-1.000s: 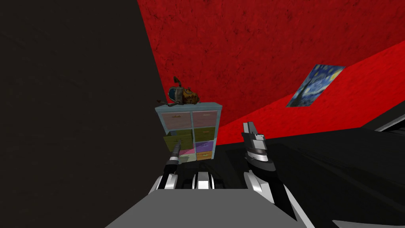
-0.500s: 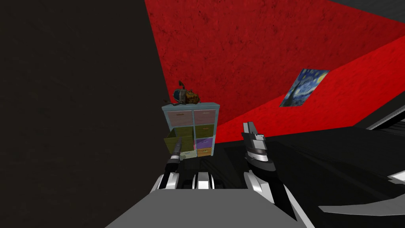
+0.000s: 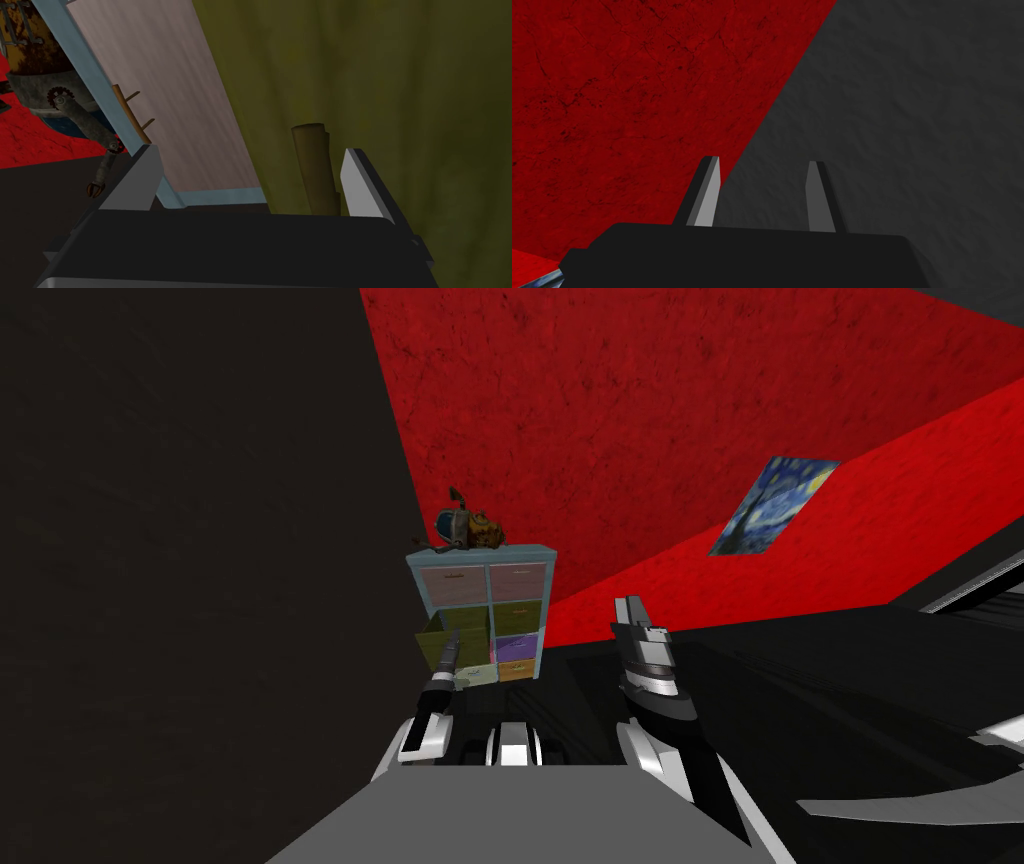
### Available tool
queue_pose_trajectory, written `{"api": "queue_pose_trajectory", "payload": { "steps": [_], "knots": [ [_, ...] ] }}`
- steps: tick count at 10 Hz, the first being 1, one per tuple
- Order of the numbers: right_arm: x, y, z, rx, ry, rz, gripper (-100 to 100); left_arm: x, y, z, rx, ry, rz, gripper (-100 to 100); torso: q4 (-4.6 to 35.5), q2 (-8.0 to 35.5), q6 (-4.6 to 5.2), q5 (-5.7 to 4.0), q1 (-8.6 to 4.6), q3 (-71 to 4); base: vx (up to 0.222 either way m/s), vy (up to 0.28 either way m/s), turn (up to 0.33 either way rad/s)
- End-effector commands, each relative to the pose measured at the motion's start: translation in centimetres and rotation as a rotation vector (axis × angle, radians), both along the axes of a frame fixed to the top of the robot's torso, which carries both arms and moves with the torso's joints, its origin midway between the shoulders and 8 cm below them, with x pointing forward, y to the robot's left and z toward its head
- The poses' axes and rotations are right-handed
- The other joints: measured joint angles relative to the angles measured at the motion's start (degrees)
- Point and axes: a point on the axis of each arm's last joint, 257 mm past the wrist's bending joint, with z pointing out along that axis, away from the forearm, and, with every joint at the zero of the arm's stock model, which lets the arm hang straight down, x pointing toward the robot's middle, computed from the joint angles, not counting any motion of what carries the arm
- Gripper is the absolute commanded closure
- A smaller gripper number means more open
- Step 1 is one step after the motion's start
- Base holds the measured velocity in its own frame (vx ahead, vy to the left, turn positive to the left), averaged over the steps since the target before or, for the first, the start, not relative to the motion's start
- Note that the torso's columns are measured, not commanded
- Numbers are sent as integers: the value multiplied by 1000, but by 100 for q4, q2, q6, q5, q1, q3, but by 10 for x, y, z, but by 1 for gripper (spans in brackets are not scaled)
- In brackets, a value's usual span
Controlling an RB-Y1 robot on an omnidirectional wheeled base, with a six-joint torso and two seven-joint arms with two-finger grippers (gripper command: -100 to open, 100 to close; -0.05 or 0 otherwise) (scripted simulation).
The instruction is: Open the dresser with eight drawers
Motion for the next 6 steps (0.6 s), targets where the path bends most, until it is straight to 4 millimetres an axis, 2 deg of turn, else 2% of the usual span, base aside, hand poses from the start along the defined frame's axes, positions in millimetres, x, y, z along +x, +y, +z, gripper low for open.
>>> {"api": "queue_pose_trajectory", "payload": {
  "steps": [1, 2, 3, 4, 6],
  "knots": [
    [0, 0, 0, 0, 0, 0, 0, 6, -1, 19, 0, -6, 1, -100, 15, 10, 0, -9, -9, 4, -27, 4, -17],
    [0, 0, 0, 0, 0, 0, 0, 6, -1, 19, 0, -6, 1, -100, 24, 18, -6, -16, -12, 8, -15, 2, -6],
    [0, 0, 0, 0, 0, 0, 0, 3, 0, 8, -4, 20, 3, -100, 33, 25, -8, -21, -15, 11, 0, 0, 0],
    [0, 0, 0, 0, 0, 0, 0, 3, 0, 5, -6, 27, 3, 0, 19, 18, -5, -13, -13, 10, 0, 0, 0],
    [0, 0, 0, 0, 0, 0, 0, 2, 0, 1, -7, 39, 5, 0, 2, -5, 0, -3, -4, -4, 0, 0, 0]
  ]
}}
